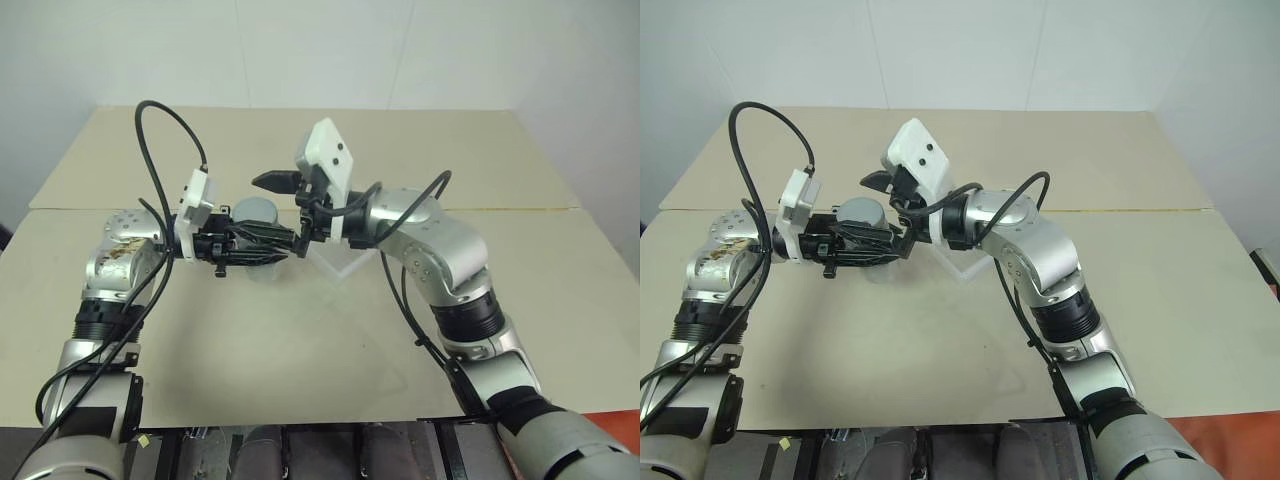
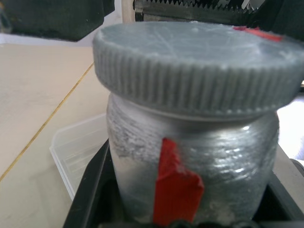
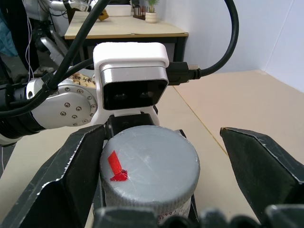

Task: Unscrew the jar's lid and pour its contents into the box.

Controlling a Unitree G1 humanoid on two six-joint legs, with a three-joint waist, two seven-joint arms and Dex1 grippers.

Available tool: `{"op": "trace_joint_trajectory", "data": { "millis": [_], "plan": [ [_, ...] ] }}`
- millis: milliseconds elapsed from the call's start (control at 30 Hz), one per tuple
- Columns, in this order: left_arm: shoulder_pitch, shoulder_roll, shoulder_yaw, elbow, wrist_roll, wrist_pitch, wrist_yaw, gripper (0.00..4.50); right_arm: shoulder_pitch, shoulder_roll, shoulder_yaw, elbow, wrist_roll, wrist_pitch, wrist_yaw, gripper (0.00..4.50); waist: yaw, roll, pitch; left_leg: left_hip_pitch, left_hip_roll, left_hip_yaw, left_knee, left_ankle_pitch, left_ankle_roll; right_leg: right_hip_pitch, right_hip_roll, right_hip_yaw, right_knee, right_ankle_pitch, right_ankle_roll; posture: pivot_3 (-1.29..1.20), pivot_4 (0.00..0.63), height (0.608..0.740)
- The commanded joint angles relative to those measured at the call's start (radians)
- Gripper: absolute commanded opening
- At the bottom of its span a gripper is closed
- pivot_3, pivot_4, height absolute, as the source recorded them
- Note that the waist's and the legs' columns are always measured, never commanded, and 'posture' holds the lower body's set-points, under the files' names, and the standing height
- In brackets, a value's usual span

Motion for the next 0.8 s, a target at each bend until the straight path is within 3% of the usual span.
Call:
{"op": "trace_joint_trajectory", "data": {
  "millis": [33,233,467,800],
  "plan": [
    [0.001,0.015,0.020,-0.036,-0.009,0.003,0.000,1.93,-0.026,0.004,-0.003,-0.022,0.003,-0.006,0.008,4.47,0.000,0.000,0.000,0.000,0.000,0.000,0.000,0.000,0.000,0.000,0.000,0.000,0.000,0.000,0.000,0.00,0.150,0.740],
    [0.003,0.018,0.021,-0.040,-0.010,0.005,0.001,1.93,-0.025,0.009,-0.001,-0.020,0.000,-0.011,0.017,4.47,0.000,0.000,0.000,0.000,0.000,0.000,0.000,0.000,0.000,0.000,0.000,0.000,0.000,0.000,0.000,0.00,0.150,0.740],
    [0.004,0.022,0.019,-0.042,-0.009,0.004,-0.002,1.93,-0.026,0.013,-0.004,-0.014,0.000,-0.011,0.019,2.74,0.000,0.000,0.000,0.000,0.000,0.000,0.000,0.000,0.000,0.000,0.000,0.000,0.000,0.000,0.000,0.00,0.150,0.740],
    [0.006,0.025,0.013,-0.032,-0.001,0.001,-0.006,1.93,-0.050,0.020,-0.033,-0.008,0.013,0.006,0.000,2.74,0.000,0.000,0.000,0.000,0.000,0.000,0.000,0.000,0.000,0.000,0.000,0.000,0.000,0.000,0.000,0.00,0.150,0.740]
  ]
}}
